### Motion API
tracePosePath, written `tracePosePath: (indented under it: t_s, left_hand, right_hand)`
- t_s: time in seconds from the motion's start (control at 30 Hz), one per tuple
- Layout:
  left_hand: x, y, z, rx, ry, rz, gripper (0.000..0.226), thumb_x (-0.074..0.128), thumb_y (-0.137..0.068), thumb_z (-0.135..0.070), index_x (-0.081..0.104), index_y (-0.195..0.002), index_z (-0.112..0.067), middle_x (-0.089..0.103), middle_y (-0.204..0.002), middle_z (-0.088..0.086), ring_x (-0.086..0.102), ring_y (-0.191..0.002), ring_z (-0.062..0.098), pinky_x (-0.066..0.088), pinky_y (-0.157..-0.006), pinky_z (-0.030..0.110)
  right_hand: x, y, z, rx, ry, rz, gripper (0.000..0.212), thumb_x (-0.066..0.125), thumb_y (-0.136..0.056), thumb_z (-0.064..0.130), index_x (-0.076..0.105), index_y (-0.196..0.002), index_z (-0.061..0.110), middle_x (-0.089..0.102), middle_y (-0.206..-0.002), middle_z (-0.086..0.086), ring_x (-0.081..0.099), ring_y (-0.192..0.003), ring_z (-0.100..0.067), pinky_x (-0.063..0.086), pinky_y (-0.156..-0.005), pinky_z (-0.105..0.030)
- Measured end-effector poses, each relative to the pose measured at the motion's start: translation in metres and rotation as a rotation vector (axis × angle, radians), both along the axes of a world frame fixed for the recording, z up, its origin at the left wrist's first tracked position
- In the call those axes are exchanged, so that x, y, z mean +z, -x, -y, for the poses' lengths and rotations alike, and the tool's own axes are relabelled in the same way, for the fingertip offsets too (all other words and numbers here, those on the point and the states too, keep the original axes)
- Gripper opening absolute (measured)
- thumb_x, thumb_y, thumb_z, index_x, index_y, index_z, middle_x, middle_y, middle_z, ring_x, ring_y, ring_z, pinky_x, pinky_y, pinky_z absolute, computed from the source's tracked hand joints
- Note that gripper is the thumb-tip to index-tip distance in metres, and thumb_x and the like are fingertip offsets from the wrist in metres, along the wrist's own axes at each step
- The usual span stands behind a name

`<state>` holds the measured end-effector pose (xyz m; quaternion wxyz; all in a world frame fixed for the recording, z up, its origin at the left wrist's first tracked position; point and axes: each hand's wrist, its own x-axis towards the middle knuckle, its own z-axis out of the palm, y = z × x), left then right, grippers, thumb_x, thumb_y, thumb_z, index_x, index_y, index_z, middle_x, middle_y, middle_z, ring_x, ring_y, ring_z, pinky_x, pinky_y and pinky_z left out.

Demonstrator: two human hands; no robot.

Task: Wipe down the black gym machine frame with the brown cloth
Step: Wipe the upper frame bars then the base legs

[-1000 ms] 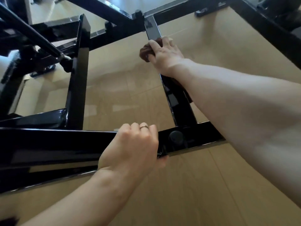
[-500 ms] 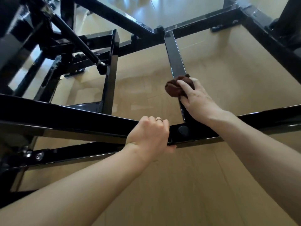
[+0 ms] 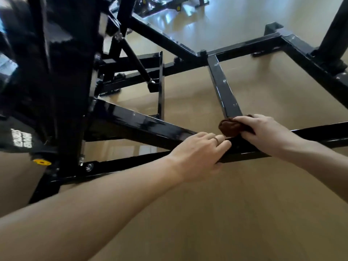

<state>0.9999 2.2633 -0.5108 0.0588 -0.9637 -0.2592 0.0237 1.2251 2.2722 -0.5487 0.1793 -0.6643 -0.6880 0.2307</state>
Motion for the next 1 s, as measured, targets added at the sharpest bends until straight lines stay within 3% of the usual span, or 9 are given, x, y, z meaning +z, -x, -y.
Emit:
tracePosePath:
  t_s: [0.13,0.2,0.3,0.43,0.57,0.67,0.77,0.9,1.0]
  left_hand:
    - [0.025,0.073,0.028,0.302,0.324,0.193,0.043,0.063,-0.095,-0.043,0.053,-0.131,-0.020,0.064,-0.121,-0.004,0.062,-0.108,0.012,0.055,-0.089,0.036]
    - [0.027,0.107,0.030,0.488,0.450,0.183,0.046,0.064,-0.095,-0.048,0.051,-0.131,-0.024,0.064,-0.123,-0.007,0.060,-0.111,0.009,0.054,-0.094,0.035]
    - [0.024,0.144,0.026,0.706,0.557,0.175,0.055,0.066,-0.091,-0.053,0.048,-0.134,-0.024,0.061,-0.122,-0.004,0.060,-0.113,0.015,0.052,-0.098,0.039]
    - [0.022,0.177,0.031,0.850,0.700,0.249,0.072,0.070,-0.090,-0.052,0.035,-0.149,-0.027,0.055,-0.132,-0.005,0.057,-0.119,0.013,0.048,-0.099,0.029]
    - [0.020,0.203,0.029,0.895,0.630,0.200,0.075,0.067,-0.091,-0.052,0.030,-0.151,-0.028,0.053,-0.137,-0.002,0.057,-0.118,0.017,0.050,-0.096,0.031]
    - [0.018,0.222,0.021,0.903,0.409,0.088,0.069,0.064,-0.091,-0.049,0.031,-0.147,-0.024,0.051,-0.130,0.004,0.056,-0.114,0.025,0.048,-0.087,0.034]
    - [0.004,0.238,0.015,0.868,0.298,0.019,0.067,0.064,-0.088,-0.046,0.037,-0.142,-0.016,0.046,-0.130,0.009,0.050,-0.121,0.030,0.041,-0.095,0.037]
    - [-0.012,0.251,0.003,0.861,0.246,-0.079,0.080,0.065,-0.088,-0.052,0.032,-0.149,-0.012,0.042,-0.143,0.012,0.040,-0.134,0.031,0.031,-0.115,0.040]
    - [-0.021,0.263,-0.009,0.824,0.229,-0.098,0.087,0.064,-0.091,-0.054,0.024,-0.153,-0.008,0.039,-0.150,0.013,0.036,-0.141,0.031,0.025,-0.118,0.039]
  right_hand:
    - [0.029,0.044,0.031,-0.072,-0.008,-0.288,0.039,0.060,-0.101,0.026,0.060,-0.136,0.042,0.068,-0.092,0.008,0.062,-0.077,-0.009,0.044,-0.062,-0.023]
    - [0.039,0.082,0.053,-0.052,0.027,-0.442,0.038,0.059,-0.103,0.027,0.057,-0.137,0.044,0.068,-0.089,0.008,0.064,-0.066,-0.009,0.044,-0.053,-0.016]
    - [0.037,0.132,0.080,-0.039,-0.006,-0.565,0.044,0.059,-0.103,0.027,0.049,-0.143,0.040,0.064,-0.111,0.001,0.066,-0.088,-0.010,0.049,-0.066,-0.018]
    - [0.039,0.172,0.094,-0.174,-0.099,-0.659,0.043,0.058,-0.103,0.029,0.046,-0.144,0.037,0.060,-0.116,0.002,0.061,-0.102,-0.010,0.047,-0.077,-0.022]
    - [0.048,0.215,0.110,-0.149,-0.199,-0.635,0.048,0.060,-0.102,0.022,0.044,-0.146,0.034,0.051,-0.123,0.005,0.053,-0.104,0.003,0.045,-0.077,-0.012]
    - [0.042,0.240,0.117,-0.012,-0.281,-0.527,0.058,0.064,-0.099,0.013,0.044,-0.151,0.030,0.044,-0.136,0.005,0.047,-0.114,0.007,0.036,-0.092,0.002]
    - [0.035,0.270,0.113,0.120,-0.328,-0.431,0.061,0.063,-0.099,0.012,0.042,-0.155,0.025,0.039,-0.150,0.002,0.041,-0.133,-0.003,0.031,-0.107,-0.004]
    - [0.035,0.323,0.075,0.100,-0.395,-0.343,0.057,0.053,-0.104,0.016,0.036,-0.158,0.022,0.032,-0.157,-0.006,0.038,-0.139,-0.014,0.020,-0.109,0.001]
    - [0.031,0.355,0.040,0.026,-0.436,-0.255,0.054,0.056,-0.103,0.014,0.040,-0.155,0.018,0.030,-0.159,-0.005,0.047,-0.138,-0.021,0.031,-0.113,-0.010]
